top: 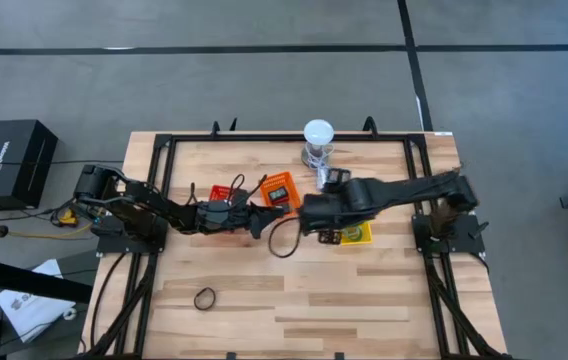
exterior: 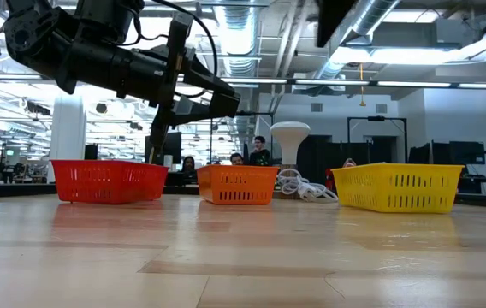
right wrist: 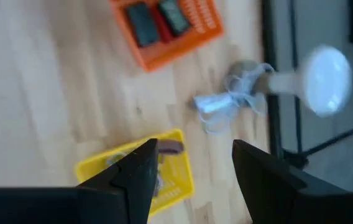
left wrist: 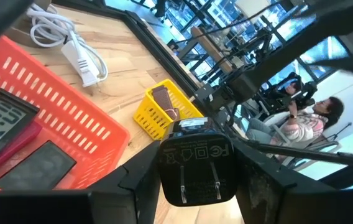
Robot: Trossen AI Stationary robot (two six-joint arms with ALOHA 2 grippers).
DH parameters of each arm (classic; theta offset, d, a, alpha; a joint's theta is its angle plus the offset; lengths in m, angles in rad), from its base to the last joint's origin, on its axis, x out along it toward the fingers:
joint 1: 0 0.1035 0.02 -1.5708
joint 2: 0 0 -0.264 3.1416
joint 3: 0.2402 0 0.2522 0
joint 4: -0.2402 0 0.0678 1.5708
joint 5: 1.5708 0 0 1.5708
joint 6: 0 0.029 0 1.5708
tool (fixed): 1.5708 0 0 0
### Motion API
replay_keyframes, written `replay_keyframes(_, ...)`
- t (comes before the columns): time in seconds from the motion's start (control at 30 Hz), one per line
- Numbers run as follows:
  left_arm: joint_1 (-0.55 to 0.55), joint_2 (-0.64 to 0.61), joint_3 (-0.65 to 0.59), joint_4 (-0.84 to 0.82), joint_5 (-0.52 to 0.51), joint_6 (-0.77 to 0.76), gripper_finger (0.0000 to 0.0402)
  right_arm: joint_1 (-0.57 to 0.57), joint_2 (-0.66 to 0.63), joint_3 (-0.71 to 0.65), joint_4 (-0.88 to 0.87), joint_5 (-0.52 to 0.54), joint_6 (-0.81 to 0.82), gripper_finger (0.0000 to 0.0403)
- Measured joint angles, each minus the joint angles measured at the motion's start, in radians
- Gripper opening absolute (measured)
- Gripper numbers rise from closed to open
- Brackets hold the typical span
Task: Pick & Place Office items
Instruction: Put the black charger adapter into the red bin
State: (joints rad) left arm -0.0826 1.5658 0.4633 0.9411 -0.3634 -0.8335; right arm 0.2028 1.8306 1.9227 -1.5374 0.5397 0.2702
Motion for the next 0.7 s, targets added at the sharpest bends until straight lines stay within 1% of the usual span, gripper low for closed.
replay_keyframes(0.13, 0.000, -0.005, 0.000, -0.005, 0.000, 0.025, 0.0157, 0.008, -0.167, -0.220, 0.098, 0.077, 0.067, 0.0198)
replay_keyframes(0.23, 0.000, -0.014, 0.000, -0.012, 0.000, 0.026, 0.0157, 0.008, -0.311, -0.421, 0.235, 0.089, 0.069, 0.0197)
replay_keyframes(0.33, 0.000, -0.039, -0.001, -0.042, -0.001, 0.030, 0.0162, 0.007, -0.465, -0.621, 0.441, 0.089, 0.037, 0.0194)
replay_keyframes(0.5, 0.009, -0.094, -0.001, -0.088, -0.003, 0.102, 0.0158, -0.003, -0.707, -0.946, 0.833, 0.073, -0.040, 0.0185)
replay_keyframes(0.6, 0.012, -0.141, -0.001, -0.138, -0.004, 0.138, 0.0156, -0.003, -0.821, -1.118, 1.068, 0.044, -0.102, 0.0180)
replay_keyframes(0.7, 0.012, -0.199, -0.001, -0.195, -0.016, 0.205, 0.0160, -0.003, -0.903, -1.261, 1.254, 0.027, -0.160, 0.0176)
